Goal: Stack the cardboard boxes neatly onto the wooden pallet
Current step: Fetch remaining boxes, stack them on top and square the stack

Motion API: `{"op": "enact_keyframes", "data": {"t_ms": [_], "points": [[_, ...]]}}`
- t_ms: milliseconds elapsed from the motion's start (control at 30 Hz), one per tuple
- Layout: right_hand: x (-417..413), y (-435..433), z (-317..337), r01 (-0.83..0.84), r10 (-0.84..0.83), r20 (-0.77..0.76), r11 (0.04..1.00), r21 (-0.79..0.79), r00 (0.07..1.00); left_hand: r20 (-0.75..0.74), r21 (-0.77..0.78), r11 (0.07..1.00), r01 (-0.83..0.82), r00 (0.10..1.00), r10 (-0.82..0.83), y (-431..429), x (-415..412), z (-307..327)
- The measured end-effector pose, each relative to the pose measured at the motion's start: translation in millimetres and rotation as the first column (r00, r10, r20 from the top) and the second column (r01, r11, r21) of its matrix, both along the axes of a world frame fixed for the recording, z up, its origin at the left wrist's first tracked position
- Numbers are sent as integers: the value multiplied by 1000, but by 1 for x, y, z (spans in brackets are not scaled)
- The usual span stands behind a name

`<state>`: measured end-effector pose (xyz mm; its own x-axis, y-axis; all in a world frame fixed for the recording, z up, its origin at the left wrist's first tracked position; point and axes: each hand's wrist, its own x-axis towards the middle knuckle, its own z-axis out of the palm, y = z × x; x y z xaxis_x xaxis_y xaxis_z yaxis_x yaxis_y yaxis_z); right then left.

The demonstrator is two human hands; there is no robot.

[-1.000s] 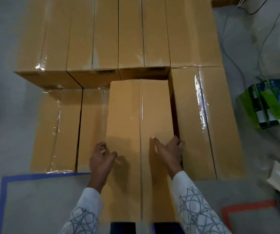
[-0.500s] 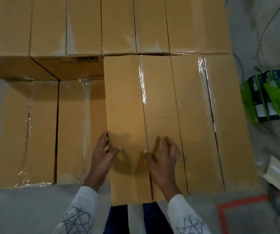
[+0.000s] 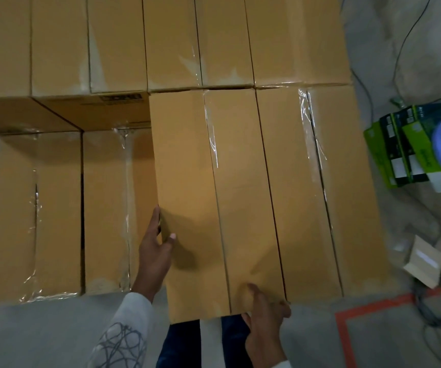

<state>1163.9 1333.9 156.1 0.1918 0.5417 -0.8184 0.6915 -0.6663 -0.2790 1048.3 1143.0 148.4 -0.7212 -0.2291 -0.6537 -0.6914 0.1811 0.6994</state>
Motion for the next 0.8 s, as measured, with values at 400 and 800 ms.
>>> {"op": "enact_keyframes", "data": {"t_ms": [400, 800], "points": [[8, 1, -1, -193, 189, -63, 980, -57, 980, -28, -258, 966, 30, 999, -39, 11, -3, -9], [27, 67, 32, -179, 190, -116, 979, 100, 975, -195, -640, 343, 688, 286, -938, 156, 74, -11]]}}
